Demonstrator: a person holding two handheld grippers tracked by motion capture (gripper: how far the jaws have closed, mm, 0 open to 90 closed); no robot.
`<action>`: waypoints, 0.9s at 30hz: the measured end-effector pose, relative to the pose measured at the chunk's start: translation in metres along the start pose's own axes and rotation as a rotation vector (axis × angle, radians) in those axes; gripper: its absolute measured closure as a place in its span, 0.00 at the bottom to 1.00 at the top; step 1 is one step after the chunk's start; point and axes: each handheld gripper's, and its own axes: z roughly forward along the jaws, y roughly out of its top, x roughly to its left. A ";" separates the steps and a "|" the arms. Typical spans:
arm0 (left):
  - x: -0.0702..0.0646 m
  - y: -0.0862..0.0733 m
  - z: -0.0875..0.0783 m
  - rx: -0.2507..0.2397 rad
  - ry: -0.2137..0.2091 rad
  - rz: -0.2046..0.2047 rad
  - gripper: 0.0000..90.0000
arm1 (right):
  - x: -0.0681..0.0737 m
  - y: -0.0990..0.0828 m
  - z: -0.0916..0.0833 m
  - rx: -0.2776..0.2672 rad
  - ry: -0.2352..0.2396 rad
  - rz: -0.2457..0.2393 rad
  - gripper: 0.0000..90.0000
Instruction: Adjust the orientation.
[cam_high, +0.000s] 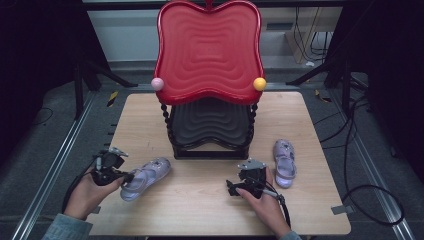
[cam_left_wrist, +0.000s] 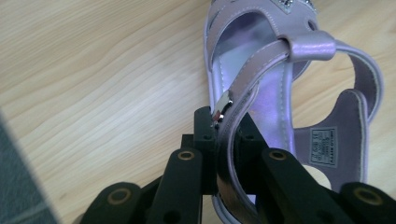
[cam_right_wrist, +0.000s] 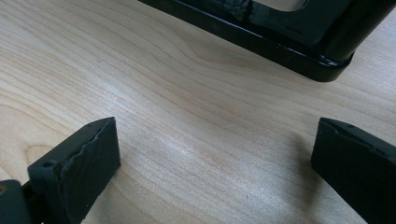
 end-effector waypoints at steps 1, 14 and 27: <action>-0.006 0.004 0.002 -0.002 -0.011 0.017 0.92 | 0.000 0.000 0.000 0.000 0.000 0.000 0.02; -0.049 0.030 0.051 0.061 -0.046 0.163 0.92 | 0.000 0.000 0.000 0.000 0.002 -0.002 0.02; -0.052 0.018 0.059 0.103 -0.035 0.183 0.89 | 0.000 0.000 0.000 0.000 0.003 -0.002 0.02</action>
